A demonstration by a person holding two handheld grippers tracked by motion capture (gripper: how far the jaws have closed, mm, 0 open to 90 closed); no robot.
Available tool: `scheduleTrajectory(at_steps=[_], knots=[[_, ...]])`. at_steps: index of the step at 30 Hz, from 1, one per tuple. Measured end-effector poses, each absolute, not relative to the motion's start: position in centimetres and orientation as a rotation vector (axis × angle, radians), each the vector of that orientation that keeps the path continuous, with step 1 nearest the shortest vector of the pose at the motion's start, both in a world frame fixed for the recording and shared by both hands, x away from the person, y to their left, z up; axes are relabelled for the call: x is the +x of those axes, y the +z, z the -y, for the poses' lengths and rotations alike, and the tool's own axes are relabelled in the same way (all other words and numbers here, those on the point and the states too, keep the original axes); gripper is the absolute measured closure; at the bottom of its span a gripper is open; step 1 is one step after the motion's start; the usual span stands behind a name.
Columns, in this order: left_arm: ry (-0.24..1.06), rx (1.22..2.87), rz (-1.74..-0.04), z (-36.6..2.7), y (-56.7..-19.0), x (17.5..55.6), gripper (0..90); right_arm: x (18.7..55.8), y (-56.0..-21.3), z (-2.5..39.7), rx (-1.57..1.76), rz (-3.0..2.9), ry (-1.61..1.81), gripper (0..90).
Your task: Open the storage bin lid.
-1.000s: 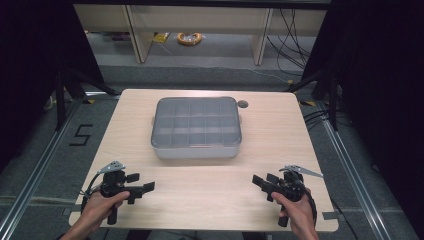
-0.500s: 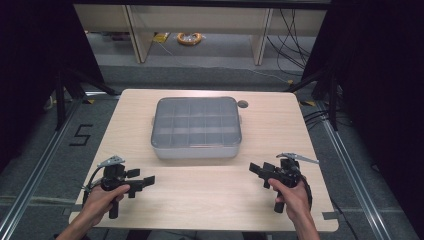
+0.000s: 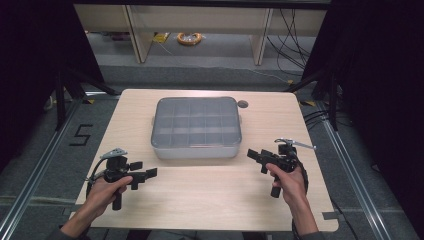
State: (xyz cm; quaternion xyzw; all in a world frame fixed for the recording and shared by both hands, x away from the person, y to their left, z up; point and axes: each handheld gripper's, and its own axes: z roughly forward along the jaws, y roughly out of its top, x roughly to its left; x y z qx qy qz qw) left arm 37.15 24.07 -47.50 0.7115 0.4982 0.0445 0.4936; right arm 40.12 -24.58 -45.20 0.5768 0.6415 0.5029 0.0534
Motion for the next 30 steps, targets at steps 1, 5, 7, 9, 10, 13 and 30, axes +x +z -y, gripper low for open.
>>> scheduleTrajectory(at_steps=[1, 5, 7, 9, 10, 13, 30], knots=[[0.108, 1.726, -1.208, -24.1, -47.5, 37.2, 16.2, 40.1, -45.2, 24.6, 1.753, -1.949, 1.528, 29.7], [0.112, 1.717, -1.221, -24.3, -47.2, 38.0, 17.1, 41.1, -45.1, 24.5, 1.760, -1.936, 1.540, 29.7], [0.105, 1.706, -1.224, -24.6, -46.9, 38.4, 17.6, 41.3, -44.8, 24.3, 1.824, -1.923, 1.570, 29.9], [0.109, 1.694, -1.227, -24.7, -46.7, 38.8, 18.1, 41.9, -44.9, 24.5, 1.750, -1.936, 1.553, 29.9], [0.109, 1.694, -1.227, -24.7, -46.7, 38.8, 18.3, 41.9, -44.9, 24.5, 1.750, -1.936, 1.553, 29.9], [0.122, 1.668, -1.239, -25.0, -46.3, 39.4, 18.7, 42.6, -44.7, 24.4, 1.762, -1.936, 1.567, 30.1], [0.107, 1.583, -1.313, -26.1, -46.0, 44.8, 28.5, 47.3, -44.5, 23.6, 1.812, -1.931, 1.554, 30.7]])
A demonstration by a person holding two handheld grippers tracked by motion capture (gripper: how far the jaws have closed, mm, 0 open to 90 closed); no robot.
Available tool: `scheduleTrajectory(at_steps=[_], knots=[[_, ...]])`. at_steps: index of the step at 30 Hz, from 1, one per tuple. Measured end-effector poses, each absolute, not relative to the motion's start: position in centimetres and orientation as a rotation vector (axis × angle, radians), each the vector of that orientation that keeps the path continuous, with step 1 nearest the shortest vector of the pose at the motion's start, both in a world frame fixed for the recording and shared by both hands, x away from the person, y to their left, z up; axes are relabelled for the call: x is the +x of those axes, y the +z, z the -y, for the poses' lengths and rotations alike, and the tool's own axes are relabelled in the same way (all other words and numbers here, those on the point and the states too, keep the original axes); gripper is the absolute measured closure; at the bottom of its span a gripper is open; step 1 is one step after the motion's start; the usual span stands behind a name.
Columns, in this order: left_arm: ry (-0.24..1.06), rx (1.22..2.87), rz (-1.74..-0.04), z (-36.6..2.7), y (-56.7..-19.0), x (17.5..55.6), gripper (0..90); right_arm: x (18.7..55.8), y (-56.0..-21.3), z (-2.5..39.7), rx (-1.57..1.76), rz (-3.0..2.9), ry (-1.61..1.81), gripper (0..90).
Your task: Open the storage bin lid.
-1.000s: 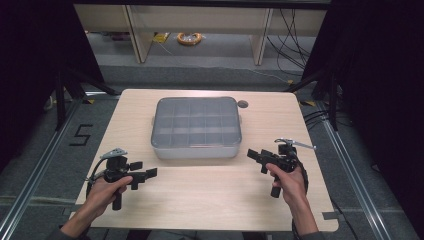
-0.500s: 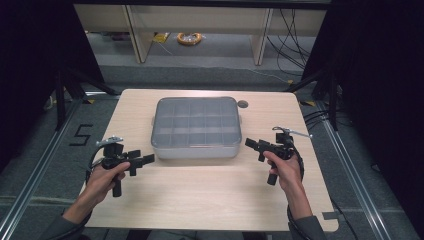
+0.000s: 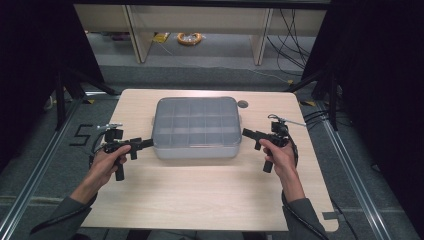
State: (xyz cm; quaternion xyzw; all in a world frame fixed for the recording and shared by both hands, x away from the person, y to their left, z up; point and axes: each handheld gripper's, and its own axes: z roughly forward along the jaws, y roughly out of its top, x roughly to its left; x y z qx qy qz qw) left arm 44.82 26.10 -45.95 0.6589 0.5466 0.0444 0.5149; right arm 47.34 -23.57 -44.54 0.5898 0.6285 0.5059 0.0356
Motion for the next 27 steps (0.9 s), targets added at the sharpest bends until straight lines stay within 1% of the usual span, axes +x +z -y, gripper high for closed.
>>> scheduleTrajectory(at_steps=[4, 5, 7, 8, 10, 11, 13, 14, 15, 16, 17, 19, 21, 22, 23, 24, 25, 27], knots=[[0.098, 1.574, -1.326, -26.1, -45.9, 45.8, 27.8, 48.2, -44.8, 23.3, 1.839, -1.937, 1.550, 30.8], [0.097, 1.579, -1.328, -26.0, -46.0, 46.4, 27.6, 48.4, -44.6, 22.9, 1.930, -1.920, 1.552, 30.9], [0.105, 1.584, -1.335, -26.1, -46.2, 46.6, 27.7, 48.6, -44.6, 22.8, 1.947, -1.920, 1.543, 31.0], [0.106, 1.571, -1.341, -25.9, -46.4, 46.8, 29.4, 49.2, -45.0, 23.0, 1.850, -1.941, 1.543, 31.5], [0.066, 1.589, -1.344, -26.0, -46.9, 47.4, 30.1, 49.7, -45.0, 22.9, 1.853, -1.936, 1.532, 32.4], [0.071, 1.581, -1.345, -25.9, -46.9, 47.5, 31.5, 49.7, -44.8, 22.7, 1.929, -1.919, 1.534, 32.7], [0.090, 1.571, -1.344, -25.8, -46.7, 47.7, 32.2, 50.0, -44.7, 22.6, 1.930, -1.916, 1.540, 33.9], [0.101, 1.583, -1.332, -25.8, -46.5, 47.8, 32.4, 50.3, -44.9, 22.8, 1.866, -1.921, 1.533, 34.0], [0.102, 1.572, -1.329, -25.8, -46.4, 47.9, 32.4, 50.3, -44.7, 22.5, 1.921, -1.911, 1.541, 34.1], [0.102, 1.572, -1.329, -25.8, -46.4, 47.9, 32.4, 50.5, -44.8, 22.6, 1.869, -1.930, 1.537, 34.4], [0.110, 1.588, -1.316, -25.8, -46.1, 48.0, 32.5, 50.4, -44.5, 22.3, 1.937, -1.916, 1.537, 35.0], [0.132, 1.556, -1.334, -25.5, -45.9, 48.3, 33.1, 50.7, -44.5, 22.2, 1.934, -1.917, 1.529, 35.4], [0.120, 1.557, -1.334, -25.6, -45.9, 48.8, 33.6, 51.3, -44.8, 22.2, 1.872, -1.924, 1.529, 36.1], [0.120, 1.557, -1.334, -25.6, -45.9, 48.8, 33.9, 51.3, -44.8, 22.2, 1.872, -1.924, 1.529, 36.1], [0.118, 1.561, -1.340, -25.6, -45.9, 49.2, 34.2, 51.2, -44.4, 21.8, 1.969, -1.907, 1.530, 36.3], [0.118, 1.561, -1.340, -25.6, -45.9, 49.2, 34.6, 51.2, -44.4, 21.8, 1.969, -1.907, 1.530, 36.3], [0.111, 1.561, -1.354, -25.6, -45.9, 49.6, 34.6, 51.7, -44.8, 22.0, 1.871, -1.924, 1.532, 37.0], [0.111, 1.547, -1.369, -25.4, -46.0, 50.0, 34.7, 51.8, -44.5, 21.6, 1.903, -1.919, 1.546, 37.4]])
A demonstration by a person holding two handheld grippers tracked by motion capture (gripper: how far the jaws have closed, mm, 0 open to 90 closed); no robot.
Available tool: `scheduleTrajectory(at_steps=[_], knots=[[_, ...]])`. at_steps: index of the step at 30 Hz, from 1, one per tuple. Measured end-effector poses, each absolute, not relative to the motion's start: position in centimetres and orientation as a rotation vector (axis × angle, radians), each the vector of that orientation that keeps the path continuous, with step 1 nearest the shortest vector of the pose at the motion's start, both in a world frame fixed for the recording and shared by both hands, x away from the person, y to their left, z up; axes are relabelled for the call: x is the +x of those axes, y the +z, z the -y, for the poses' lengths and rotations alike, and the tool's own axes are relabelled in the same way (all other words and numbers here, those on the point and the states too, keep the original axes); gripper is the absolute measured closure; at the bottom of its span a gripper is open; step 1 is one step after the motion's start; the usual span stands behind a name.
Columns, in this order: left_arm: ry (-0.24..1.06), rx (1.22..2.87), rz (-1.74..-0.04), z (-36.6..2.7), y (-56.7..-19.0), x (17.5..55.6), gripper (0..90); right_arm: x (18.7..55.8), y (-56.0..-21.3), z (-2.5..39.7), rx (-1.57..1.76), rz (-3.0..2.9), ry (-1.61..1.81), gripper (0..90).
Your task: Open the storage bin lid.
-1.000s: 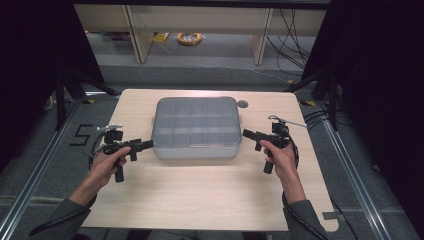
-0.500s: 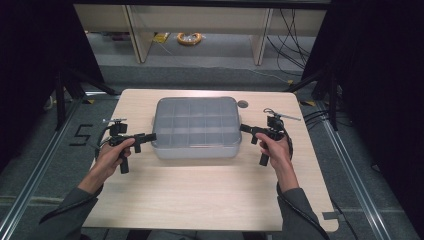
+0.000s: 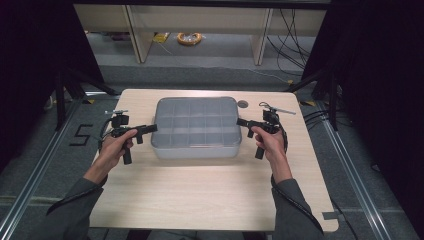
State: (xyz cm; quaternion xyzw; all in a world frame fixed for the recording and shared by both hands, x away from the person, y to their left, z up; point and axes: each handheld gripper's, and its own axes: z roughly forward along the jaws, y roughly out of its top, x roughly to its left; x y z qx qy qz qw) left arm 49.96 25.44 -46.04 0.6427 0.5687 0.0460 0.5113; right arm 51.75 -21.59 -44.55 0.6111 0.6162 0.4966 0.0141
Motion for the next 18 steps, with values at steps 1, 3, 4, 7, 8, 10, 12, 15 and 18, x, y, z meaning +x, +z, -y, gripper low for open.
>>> scheduleTrajectory(at_steps=[1, 3, 4, 7, 8, 10, 12, 15, 18], knots=[[0.107, 1.572, -1.364, -25.6, -46.1, 50.1, 34.8, 51.7, -44.4, 21.4, 1.949, -1.924, 1.532, 37.8], [0.088, 1.550, -1.378, -25.4, -46.1, 50.5, 34.9, 52.1, -44.6, 21.3, 1.889, -1.927, 1.539, 39.3], [0.091, 1.559, -1.380, -25.4, -46.2, 50.8, 34.8, 52.1, -44.5, 21.2, 1.907, -1.930, 1.531, 39.8], [0.088, 1.540, -1.396, -25.2, -46.2, 51.2, 35.3, 52.4, -44.5, 21.0, 1.921, -1.929, 1.539, 41.2], [0.095, 1.541, -1.408, -25.1, -46.1, 51.5, 35.4, 52.9, -44.9, 21.2, 1.851, -1.941, 1.530, 42.0], [0.101, 1.550, -1.407, -24.8, -46.1, 51.8, 35.9, 53.0, -44.7, 20.8, 1.959, -1.892, 1.531, 43.7], [0.094, 1.548, -1.412, -24.6, -46.2, 52.1, 35.9, 53.3, -45.1, 20.9, 1.928, -1.916, 1.537, 45.3], [0.093, 1.548, -1.420, -24.5, -46.2, 52.5, 35.9, 53.7, -45.4, 20.9, 1.897, -1.919, 1.527, 46.7], [0.072, 1.538, -1.431, -24.5, -46.4, 53.2, 35.0, 53.9, -45.3, 20.1, 1.983, -1.892, 1.536, 47.5]])
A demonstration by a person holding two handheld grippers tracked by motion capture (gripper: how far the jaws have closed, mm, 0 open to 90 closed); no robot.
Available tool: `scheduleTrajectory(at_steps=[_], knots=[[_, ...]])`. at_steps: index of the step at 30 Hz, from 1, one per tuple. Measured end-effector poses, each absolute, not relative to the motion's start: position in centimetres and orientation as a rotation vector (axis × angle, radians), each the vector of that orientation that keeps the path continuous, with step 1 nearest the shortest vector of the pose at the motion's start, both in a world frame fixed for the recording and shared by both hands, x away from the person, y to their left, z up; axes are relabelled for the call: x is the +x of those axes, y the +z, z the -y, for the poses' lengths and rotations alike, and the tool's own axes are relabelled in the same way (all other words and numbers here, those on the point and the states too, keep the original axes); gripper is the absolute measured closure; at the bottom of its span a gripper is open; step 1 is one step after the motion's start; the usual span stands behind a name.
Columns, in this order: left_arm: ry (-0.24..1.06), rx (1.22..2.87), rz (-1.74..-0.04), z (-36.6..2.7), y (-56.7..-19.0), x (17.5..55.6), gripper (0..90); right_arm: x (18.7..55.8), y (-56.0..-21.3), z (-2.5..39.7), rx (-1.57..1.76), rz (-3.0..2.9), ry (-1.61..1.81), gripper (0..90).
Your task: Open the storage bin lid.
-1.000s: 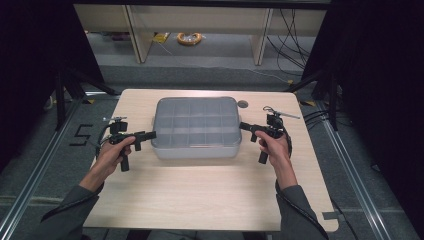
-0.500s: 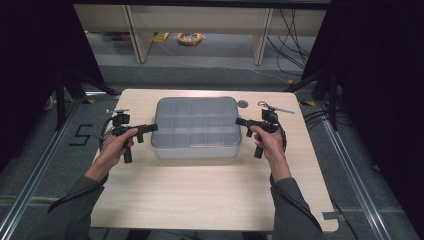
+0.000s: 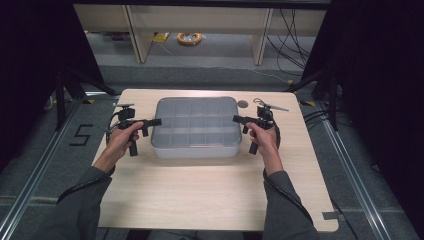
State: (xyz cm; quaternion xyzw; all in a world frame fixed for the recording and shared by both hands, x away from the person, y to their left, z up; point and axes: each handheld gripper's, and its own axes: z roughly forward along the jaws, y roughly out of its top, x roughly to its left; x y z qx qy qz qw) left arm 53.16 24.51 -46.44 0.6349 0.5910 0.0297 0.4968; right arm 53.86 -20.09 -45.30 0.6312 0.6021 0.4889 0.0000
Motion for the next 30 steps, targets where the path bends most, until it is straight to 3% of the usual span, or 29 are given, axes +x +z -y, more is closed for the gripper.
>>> scheduleTrajectory(at_steps=[8, 13, 30], knots=[[0.043, 1.534, -1.466, -24.7, -46.9, 54.3, 38.1, 54.4, -45.6, 19.4, 2.029, -1.871, 1.528, 49.7], [0.022, 1.519, -1.457, -24.6, -47.0, 54.5, 46.5, 54.6, -45.6, 19.4, 2.058, -1.848, 1.544, 50.7], [0.083, 1.500, -1.467, -24.0, -45.3, 53.7, 46.6, 53.2, -44.8, 18.8, 1.974, -1.791, 1.472, 58.2]])
